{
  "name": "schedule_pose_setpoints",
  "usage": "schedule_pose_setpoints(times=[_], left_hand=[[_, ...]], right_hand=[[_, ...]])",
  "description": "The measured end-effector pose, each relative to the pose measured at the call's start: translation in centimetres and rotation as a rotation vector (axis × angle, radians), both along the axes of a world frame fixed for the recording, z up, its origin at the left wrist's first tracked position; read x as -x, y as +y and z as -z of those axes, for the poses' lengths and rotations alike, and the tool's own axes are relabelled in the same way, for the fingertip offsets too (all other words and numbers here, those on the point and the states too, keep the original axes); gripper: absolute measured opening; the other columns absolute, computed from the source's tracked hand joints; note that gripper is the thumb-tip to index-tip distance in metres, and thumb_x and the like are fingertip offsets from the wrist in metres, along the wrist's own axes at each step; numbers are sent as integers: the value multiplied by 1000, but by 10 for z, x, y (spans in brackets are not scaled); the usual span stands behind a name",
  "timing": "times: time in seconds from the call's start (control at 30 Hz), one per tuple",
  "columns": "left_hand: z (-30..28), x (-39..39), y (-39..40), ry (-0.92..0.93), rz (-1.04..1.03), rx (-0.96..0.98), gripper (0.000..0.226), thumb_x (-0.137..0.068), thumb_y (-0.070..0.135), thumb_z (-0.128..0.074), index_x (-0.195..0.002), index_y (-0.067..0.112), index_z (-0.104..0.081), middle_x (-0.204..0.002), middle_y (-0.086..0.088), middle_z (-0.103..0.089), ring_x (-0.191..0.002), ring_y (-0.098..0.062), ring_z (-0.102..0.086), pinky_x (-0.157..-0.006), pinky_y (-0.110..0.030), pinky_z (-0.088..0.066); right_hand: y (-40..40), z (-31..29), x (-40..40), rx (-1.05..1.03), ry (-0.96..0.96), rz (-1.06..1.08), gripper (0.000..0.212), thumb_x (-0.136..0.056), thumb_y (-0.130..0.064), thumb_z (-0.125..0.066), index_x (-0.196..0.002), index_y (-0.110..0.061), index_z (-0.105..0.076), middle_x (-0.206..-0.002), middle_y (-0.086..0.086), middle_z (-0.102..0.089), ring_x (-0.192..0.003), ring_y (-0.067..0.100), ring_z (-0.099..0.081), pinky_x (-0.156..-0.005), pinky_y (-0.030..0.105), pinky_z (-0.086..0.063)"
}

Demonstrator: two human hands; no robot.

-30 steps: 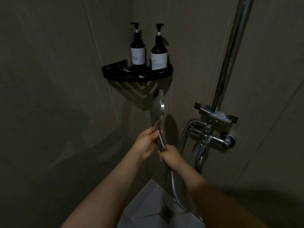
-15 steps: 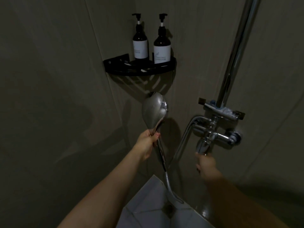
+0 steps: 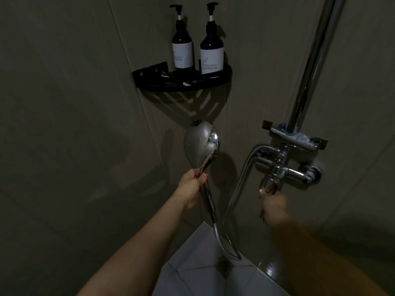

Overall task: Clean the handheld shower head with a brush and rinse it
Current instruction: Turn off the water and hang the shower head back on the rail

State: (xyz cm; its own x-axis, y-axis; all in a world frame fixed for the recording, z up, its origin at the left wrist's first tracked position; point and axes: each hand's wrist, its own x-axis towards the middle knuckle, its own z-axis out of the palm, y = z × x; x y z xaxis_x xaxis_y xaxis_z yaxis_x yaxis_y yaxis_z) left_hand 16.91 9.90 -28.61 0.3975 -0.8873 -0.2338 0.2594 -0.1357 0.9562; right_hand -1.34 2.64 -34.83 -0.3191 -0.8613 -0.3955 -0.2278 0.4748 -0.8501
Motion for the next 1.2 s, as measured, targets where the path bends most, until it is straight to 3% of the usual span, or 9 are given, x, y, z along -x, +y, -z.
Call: schedule_pose_setpoints(times=[0.23,0.43,0.63,0.8,0.93,1.03,1.1,1.2], left_hand=[[6,11,2,7,-18,-26,27,-94,-6,-40,-75,12,-48,-72,-3,-51,-65,-10,-48,-54,-10,-47],[5,10,2,17,-6,-32,28,-94,-5,-39,-74,11,-49,-72,-5,-50,-67,-12,-46,-67,-21,-41],[2,5,9,12,-1,-38,28,-95,-3,-38,-75,12,-48,-70,-3,-51,-55,-6,-55,-50,-11,-47],[2,-3,11,-1,-6,-54,28,-95,-3,-40,-74,13,-48,-68,-1,-52,-56,-5,-52,-54,-13,-45],[2,-13,14,49,-1,-36,28,-95,-4,-38,-74,11,-48,-51,6,-58,-42,3,-56,-47,-11,-47],[3,-20,17,55,-7,-44,28,-95,-3,-38,-73,11,-47,-52,4,-57,-40,4,-54,-47,-10,-46],[3,-24,19,60,-14,-47,28,-95,-2,-38,-73,11,-47,-60,0,-53,-42,3,-54,-47,-10,-46],[5,-29,22,81,-36,-46,27,-96,-1,-38,-75,12,-50,-70,-2,-48,-59,-6,-53,-58,-14,-44]], right_hand=[[6,-5,2,43,-29,-13,33,-86,-8,-62,-115,8,-60,-115,29,-62,-111,40,-57,-93,41,-43],[7,-10,3,21,-50,-24,32,-87,-7,-60,-115,7,-60,-116,28,-62,-112,38,-57,-95,40,-42],[8,-12,3,5,-35,-39,33,-87,-9,-61,-116,7,-59,-117,28,-61,-112,39,-56,-95,41,-42],[8,-14,4,4,-40,-38,34,-87,-7,-60,-117,8,-58,-118,28,-61,-113,40,-56,-94,39,-42],[7,-12,3,9,-54,-33,34,-87,-8,-61,-117,8,-59,-118,29,-61,-112,40,-56,-94,40,-42],[8,-13,2,4,-53,-28,34,-87,-9,-60,-118,8,-58,-119,28,-60,-114,39,-55,-96,41,-41],[8,-13,2,6,-52,-20,35,-87,-9,-61,-117,8,-58,-118,27,-61,-114,40,-55,-96,42,-41],[10,-9,1,34,-53,-21,33,-85,-10,-64,-113,8,-60,-113,30,-63,-108,41,-58,-92,43,-44]])
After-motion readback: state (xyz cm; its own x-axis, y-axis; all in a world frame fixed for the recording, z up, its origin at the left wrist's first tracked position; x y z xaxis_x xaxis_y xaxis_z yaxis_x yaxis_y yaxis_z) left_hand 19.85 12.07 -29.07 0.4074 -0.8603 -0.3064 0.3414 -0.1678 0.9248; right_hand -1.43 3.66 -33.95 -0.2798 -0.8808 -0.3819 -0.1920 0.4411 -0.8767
